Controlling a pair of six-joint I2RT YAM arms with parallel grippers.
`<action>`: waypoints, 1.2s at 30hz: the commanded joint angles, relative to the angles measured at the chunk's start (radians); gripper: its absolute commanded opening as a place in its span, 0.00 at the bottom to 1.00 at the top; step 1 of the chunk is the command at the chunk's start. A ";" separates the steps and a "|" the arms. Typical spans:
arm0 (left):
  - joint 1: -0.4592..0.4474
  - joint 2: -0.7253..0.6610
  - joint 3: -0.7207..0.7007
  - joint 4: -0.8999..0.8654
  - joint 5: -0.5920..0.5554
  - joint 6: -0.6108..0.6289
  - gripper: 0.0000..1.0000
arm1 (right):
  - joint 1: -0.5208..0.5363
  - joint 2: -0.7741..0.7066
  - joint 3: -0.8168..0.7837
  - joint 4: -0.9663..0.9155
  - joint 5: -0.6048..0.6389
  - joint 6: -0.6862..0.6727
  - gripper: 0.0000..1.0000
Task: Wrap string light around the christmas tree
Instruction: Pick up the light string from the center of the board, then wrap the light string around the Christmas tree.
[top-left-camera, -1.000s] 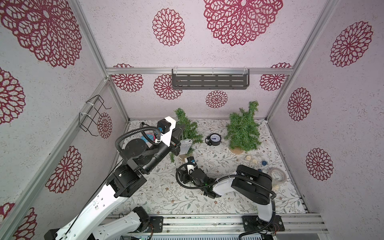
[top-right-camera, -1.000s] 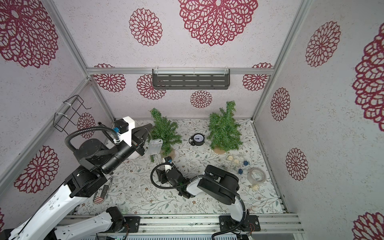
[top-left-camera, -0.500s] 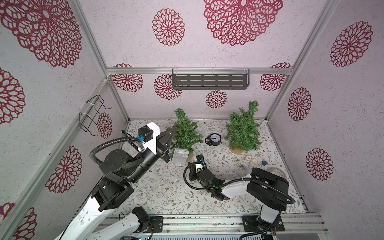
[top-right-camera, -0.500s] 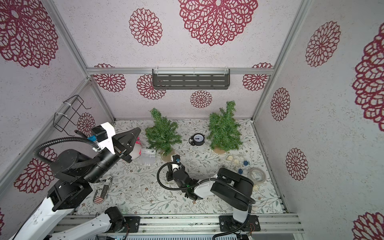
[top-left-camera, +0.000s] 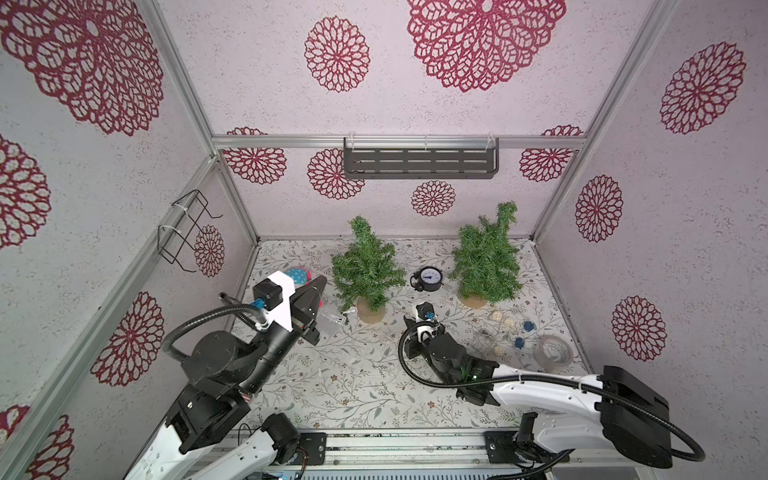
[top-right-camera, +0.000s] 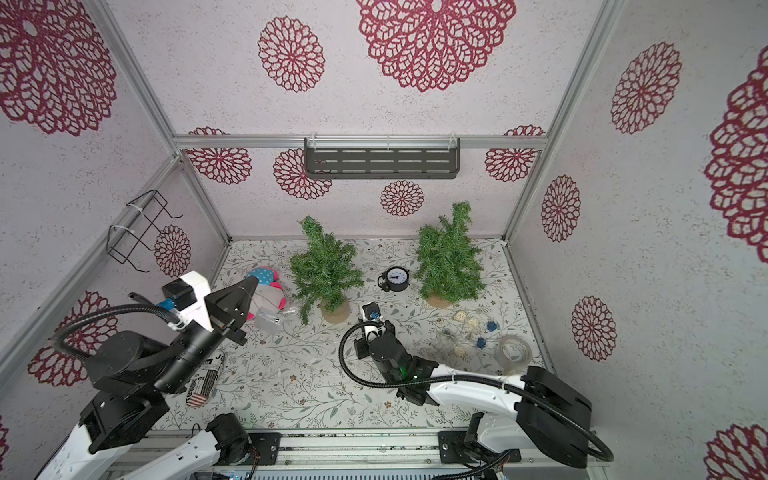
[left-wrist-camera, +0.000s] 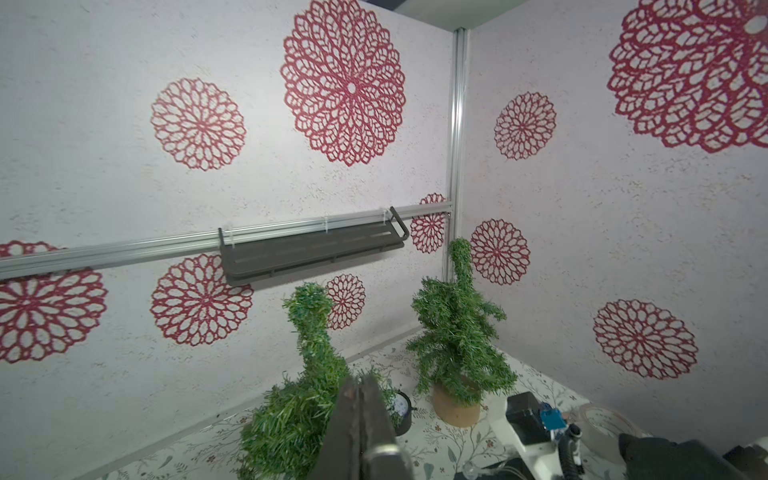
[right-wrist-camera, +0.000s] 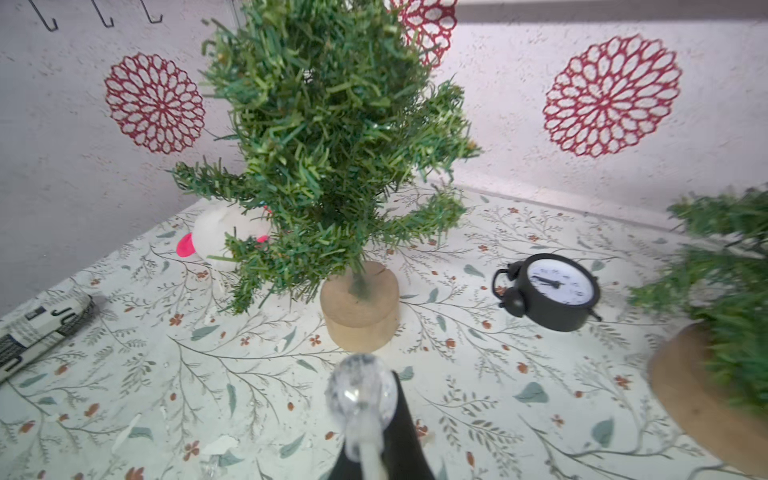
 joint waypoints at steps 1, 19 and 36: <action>0.006 -0.025 -0.058 -0.025 -0.101 0.007 0.01 | -0.011 -0.072 0.095 -0.129 0.048 -0.152 0.04; 0.087 0.047 -0.165 0.180 -0.240 0.048 0.01 | -0.249 0.030 0.583 -0.326 -0.178 -0.387 0.03; 0.363 0.283 0.006 0.279 -0.155 -0.067 0.00 | -0.393 0.633 1.568 -0.609 -0.394 -0.545 0.00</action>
